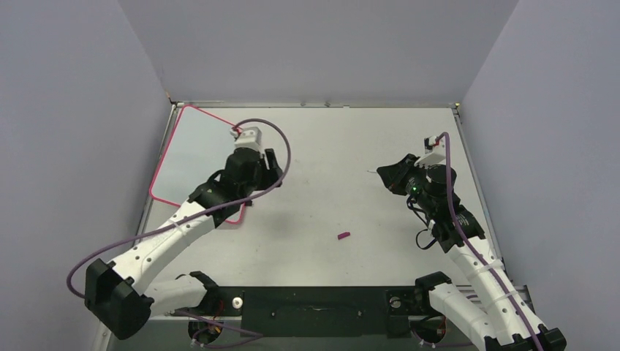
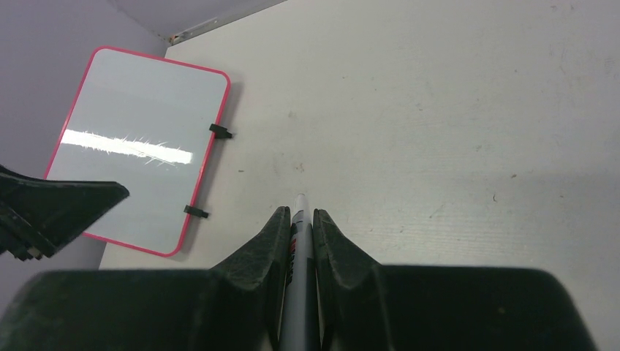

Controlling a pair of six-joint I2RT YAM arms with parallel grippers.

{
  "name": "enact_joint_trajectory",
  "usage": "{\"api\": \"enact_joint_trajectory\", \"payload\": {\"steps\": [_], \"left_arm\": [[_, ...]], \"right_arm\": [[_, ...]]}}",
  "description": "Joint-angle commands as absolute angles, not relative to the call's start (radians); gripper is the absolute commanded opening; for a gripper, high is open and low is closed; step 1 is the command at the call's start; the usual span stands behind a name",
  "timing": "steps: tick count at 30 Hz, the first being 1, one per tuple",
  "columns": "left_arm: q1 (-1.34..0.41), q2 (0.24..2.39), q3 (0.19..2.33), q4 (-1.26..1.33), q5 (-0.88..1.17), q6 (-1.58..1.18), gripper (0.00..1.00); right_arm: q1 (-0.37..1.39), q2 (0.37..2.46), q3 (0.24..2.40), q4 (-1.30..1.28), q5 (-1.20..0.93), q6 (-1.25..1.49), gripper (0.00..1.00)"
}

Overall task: Write a sentence on the whiteboard
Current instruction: Move the whiteboard to the center of the board.

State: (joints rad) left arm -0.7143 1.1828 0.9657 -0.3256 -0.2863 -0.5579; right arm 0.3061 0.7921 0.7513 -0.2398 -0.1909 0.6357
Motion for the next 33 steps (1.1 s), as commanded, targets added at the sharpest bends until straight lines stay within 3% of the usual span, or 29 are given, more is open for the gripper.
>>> {"api": "enact_joint_trajectory", "payload": {"steps": [1, 12, 21, 33], "left_arm": [[-0.537, 1.095, 1.004, -0.465, -0.361, -0.505, 0.6], [-0.118, 1.118, 1.094, -0.514, -0.326, -0.458, 0.73], [0.162, 1.144, 1.068, -0.433, -0.198, -0.501, 0.77], [0.312, 1.164, 0.978, -0.288, -0.04, -0.565, 0.8]], "right_arm": [[0.299, 0.784, 0.744, -0.199, -0.212, 0.63, 0.0], [0.304, 0.785, 0.717, -0.176, -0.25, 0.644, 0.0], [0.308, 0.797, 0.712, -0.173, -0.276, 0.641, 0.0], [0.33, 0.811, 0.692, -0.148, -0.291, 0.645, 0.0]]}}
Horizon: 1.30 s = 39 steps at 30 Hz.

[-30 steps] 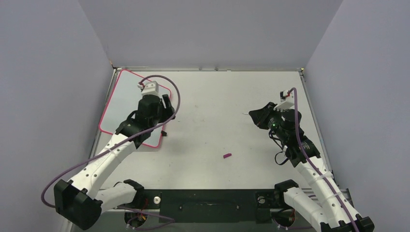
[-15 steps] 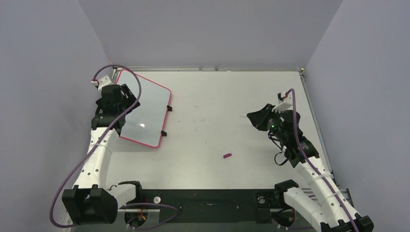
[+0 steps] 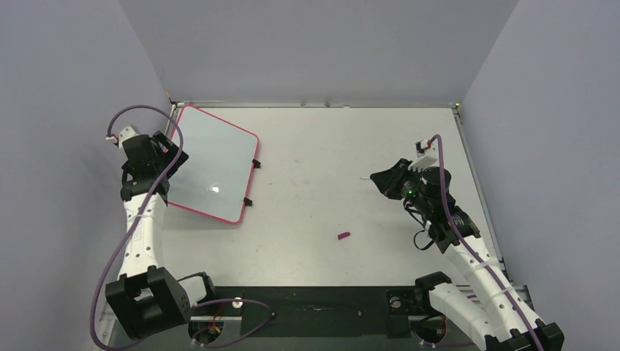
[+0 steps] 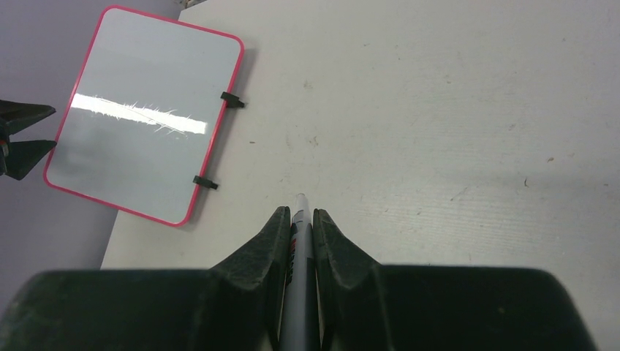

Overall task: Write a sentence on the whiteboard
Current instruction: Move the whiteboard to the center of the board.

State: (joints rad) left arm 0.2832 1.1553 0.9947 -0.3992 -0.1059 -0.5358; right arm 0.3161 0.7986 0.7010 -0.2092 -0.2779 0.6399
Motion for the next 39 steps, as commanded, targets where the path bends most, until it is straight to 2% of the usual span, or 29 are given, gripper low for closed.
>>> {"api": "enact_joint_trajectory", "payload": {"steps": [1, 9, 15, 25, 39], "left_arm": [[0.313, 1.173, 0.976, -0.284, -0.036, -0.577, 0.8], [0.347, 1.171, 0.943, -0.179, -0.027, -0.6, 0.8], [0.349, 1.177, 1.016, -0.195, -0.068, -0.599, 0.81], [0.421, 1.343, 1.088, -0.225, -0.079, -0.635, 0.81], [0.448, 1.375, 0.952, -0.076, 0.06, -0.689, 0.81]], "right_arm": [[0.333, 0.811, 0.691, -0.144, -0.291, 0.645, 0.0], [0.339, 0.805, 0.693, -0.165, -0.295, 0.624, 0.0], [0.343, 0.819, 0.701, -0.171, -0.305, 0.614, 0.0], [0.365, 0.855, 0.717, -0.162, -0.31, 0.61, 0.0], [0.41, 0.849, 0.725, -0.192, -0.277, 0.589, 0.0]]}}
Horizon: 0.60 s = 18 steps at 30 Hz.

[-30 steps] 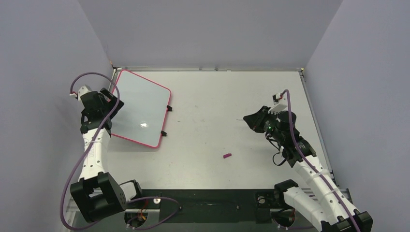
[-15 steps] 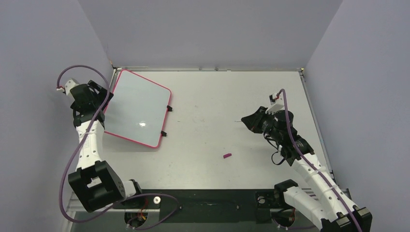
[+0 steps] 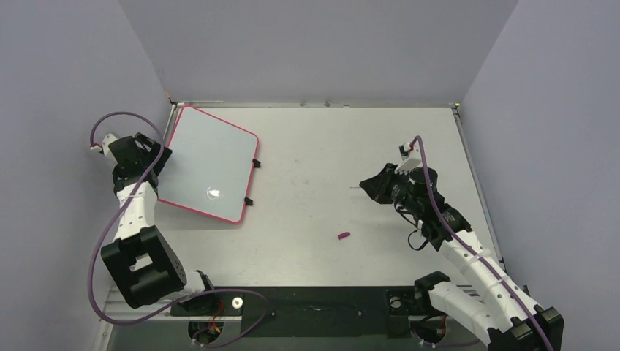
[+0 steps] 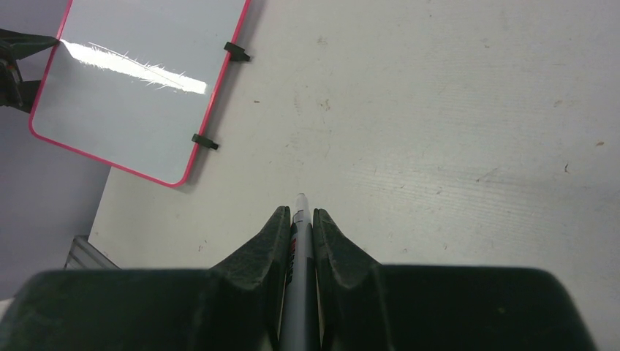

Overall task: Write a sentence on the whiteboard
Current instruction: Move the whiteboard to the center of the board.

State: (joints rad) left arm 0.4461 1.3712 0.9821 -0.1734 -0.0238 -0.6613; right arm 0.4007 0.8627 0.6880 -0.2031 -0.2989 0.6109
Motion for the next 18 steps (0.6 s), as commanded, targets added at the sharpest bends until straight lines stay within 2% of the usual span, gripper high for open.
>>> {"api": "enact_joint_trajectory", "payload": {"steps": [1, 8, 18], "left_arm": [[0.447, 1.378, 0.939, -0.062, 0.087, -0.69, 0.81], [0.416, 1.432, 0.882, 0.095, 0.223, -0.684, 0.79], [0.325, 1.479, 0.916, 0.128, 0.297, -0.607, 0.78]], "right_arm": [[0.41, 0.844, 0.724, -0.195, -0.274, 0.586, 0.0], [0.413, 0.835, 0.724, -0.213, -0.268, 0.576, 0.0], [0.421, 0.843, 0.73, -0.221, -0.27, 0.563, 0.0]]}}
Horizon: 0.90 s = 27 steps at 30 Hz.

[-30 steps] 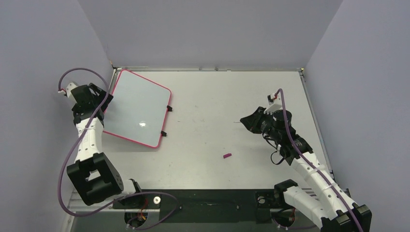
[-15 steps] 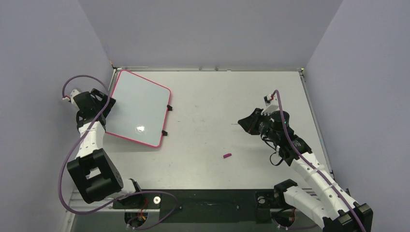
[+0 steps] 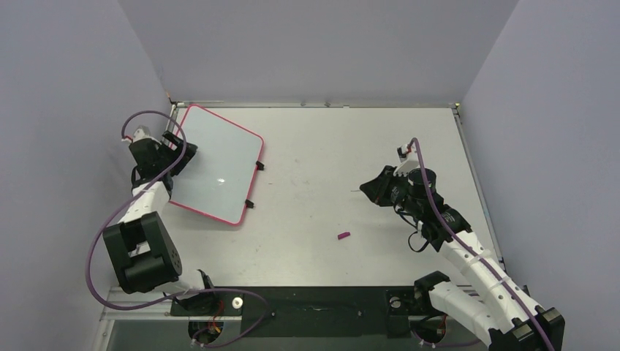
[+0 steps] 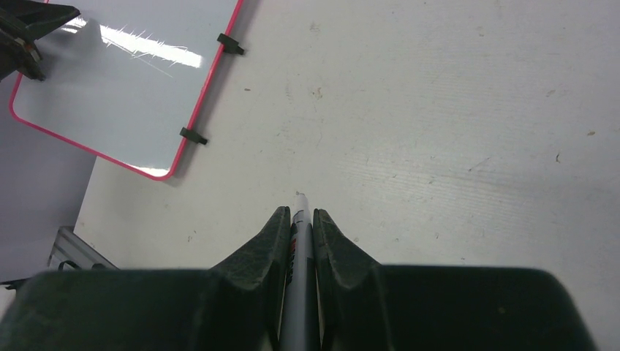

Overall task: Write a sentence on the whiteboard
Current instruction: Move the whiteboard to the center of the board.

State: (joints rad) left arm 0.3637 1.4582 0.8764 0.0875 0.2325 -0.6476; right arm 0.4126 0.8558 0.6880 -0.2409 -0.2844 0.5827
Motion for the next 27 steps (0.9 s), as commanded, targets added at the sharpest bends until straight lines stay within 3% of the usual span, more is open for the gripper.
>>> {"api": "enact_joint_trajectory", "payload": {"steps": [1, 8, 13, 27], "left_arm": [[0.32, 1.48, 0.918, 0.124, 0.296, -0.605, 0.78], [0.258, 1.488, 0.955, 0.117, 0.319, -0.563, 0.77], [0.197, 1.569, 1.039, 0.068, 0.366, -0.519, 0.69], [-0.078, 1.644, 1.125, 0.067, 0.414, -0.449, 0.61]], "right_arm": [[0.423, 0.842, 0.73, -0.222, -0.27, 0.563, 0.0], [0.429, 0.846, 0.731, -0.225, -0.271, 0.558, 0.0], [0.436, 0.84, 0.734, -0.233, -0.267, 0.553, 0.0], [0.44, 0.838, 0.742, -0.252, -0.264, 0.538, 0.0]]}}
